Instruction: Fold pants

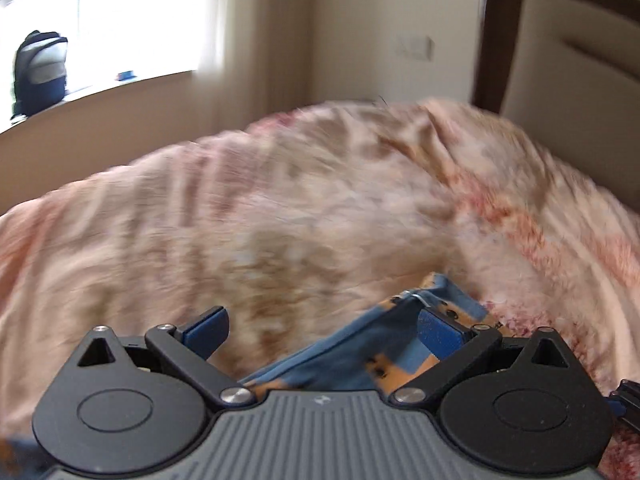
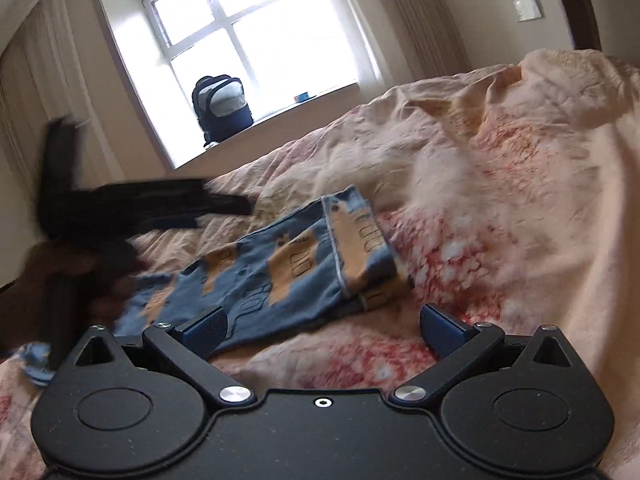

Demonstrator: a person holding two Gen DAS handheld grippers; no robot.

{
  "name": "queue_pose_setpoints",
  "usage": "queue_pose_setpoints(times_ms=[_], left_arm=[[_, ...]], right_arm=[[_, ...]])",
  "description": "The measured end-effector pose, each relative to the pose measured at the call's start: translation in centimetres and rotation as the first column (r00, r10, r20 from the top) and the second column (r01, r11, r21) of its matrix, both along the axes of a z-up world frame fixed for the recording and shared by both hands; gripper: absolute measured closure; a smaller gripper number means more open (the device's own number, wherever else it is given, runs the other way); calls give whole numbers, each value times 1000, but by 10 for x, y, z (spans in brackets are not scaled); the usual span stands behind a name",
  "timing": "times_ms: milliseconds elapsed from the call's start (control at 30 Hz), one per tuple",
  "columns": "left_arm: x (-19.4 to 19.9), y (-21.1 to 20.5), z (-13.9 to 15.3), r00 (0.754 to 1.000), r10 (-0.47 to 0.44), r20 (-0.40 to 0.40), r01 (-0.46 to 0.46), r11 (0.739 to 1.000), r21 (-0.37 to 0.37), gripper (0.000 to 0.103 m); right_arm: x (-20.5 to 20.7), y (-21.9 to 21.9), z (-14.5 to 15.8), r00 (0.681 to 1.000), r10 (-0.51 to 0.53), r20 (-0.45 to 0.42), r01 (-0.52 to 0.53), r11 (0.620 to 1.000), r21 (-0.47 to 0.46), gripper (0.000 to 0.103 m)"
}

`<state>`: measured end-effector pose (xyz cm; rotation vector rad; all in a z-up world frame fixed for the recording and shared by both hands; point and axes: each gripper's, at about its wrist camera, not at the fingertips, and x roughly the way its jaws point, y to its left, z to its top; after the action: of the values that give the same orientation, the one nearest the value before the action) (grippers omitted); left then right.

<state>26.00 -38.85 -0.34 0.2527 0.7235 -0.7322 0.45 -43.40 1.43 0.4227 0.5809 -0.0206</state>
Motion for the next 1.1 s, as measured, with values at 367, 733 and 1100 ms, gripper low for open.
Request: queue_pose_setpoints(times_ms=[367, 733, 1100], left_arm=[[22, -12, -13, 987, 29, -155, -23, 999, 40, 0], [4, -32, 34, 973, -15, -232, 18, 1000, 12, 0], [3, -49, 51, 938, -17, -347, 26, 999, 22, 13]], right_arm=[[22, -16, -7, 984, -171, -53, 177, 970, 168, 6], [8, -19, -9, 936, -350, -46, 351, 911, 217, 64], [16, 74, 20, 994, -39, 99, 79, 893, -443, 84]])
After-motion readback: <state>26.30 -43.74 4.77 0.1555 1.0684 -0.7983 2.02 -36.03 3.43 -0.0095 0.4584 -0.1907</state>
